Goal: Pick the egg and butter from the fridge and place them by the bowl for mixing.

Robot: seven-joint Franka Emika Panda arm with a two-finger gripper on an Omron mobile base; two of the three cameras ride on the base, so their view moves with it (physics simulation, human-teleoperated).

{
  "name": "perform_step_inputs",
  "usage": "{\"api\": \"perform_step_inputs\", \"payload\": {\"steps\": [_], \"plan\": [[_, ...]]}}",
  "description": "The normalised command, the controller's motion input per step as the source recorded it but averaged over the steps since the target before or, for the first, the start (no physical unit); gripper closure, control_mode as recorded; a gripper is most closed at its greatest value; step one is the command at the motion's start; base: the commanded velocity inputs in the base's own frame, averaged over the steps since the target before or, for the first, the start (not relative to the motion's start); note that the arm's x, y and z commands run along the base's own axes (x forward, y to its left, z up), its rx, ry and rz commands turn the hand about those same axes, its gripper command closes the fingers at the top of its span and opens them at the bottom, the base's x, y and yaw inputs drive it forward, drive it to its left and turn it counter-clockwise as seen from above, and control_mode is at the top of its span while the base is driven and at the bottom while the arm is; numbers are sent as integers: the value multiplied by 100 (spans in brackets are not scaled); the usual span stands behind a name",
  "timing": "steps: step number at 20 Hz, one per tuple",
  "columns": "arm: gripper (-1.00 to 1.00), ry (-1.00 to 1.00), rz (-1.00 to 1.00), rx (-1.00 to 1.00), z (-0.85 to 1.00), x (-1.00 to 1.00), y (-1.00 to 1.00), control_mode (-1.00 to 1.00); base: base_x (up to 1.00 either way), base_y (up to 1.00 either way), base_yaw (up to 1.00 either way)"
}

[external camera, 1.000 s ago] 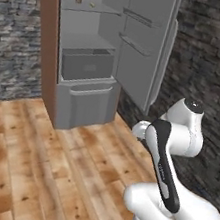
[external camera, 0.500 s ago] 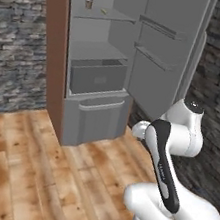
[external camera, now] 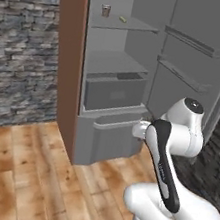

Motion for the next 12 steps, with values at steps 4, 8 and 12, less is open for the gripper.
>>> {"api": "perform_step_inputs", "payload": {"steps": [4, 8, 12], "plan": [[-100, 0, 0, 0, 0, 0, 0, 100, 88, -8, 2], [-100, 0, 0, 0, 0, 0, 0, 100, 87, -10, 2], [-100, 0, 0, 0, 0, 0, 0, 100, 86, -12, 6]]}}
